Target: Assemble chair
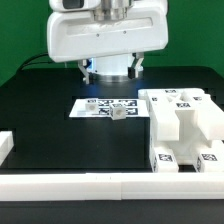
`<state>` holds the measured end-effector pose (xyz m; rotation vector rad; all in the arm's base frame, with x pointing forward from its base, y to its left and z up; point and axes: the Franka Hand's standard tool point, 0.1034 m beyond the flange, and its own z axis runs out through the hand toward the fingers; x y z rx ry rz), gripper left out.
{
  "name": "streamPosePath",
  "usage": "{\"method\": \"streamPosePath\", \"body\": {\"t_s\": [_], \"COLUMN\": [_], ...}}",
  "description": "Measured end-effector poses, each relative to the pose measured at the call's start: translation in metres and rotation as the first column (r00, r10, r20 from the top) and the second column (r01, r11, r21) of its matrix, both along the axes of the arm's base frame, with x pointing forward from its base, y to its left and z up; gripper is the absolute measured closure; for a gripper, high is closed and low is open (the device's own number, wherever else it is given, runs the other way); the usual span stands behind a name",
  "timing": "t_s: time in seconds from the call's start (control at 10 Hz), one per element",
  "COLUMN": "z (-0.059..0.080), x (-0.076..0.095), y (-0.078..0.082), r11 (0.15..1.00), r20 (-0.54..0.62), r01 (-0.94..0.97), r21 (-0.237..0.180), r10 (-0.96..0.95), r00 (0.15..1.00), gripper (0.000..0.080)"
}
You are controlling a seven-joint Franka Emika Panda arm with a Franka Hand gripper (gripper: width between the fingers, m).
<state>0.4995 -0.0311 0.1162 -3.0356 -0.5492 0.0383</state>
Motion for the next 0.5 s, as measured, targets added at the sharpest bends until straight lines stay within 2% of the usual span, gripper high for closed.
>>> {"method": "streamPosePath", "body": {"t_s": [0.1, 0.2, 0.5], "z": [0.003, 0.005, 0.002], "x": [-0.011, -0.030, -0.031], "y": [0.002, 0.003, 0.003], "r11": [0.999, 0.996, 0.997], "r20": [0.003, 0.009, 0.002], "r01": [-0.040, -0.089, -0.078], "r21": [0.004, 0.014, 0.013], "r10": [0.040, 0.089, 0.078], "r00": [0.999, 0.996, 0.997], "gripper": [0.0151, 0.0151, 0.0151]}}
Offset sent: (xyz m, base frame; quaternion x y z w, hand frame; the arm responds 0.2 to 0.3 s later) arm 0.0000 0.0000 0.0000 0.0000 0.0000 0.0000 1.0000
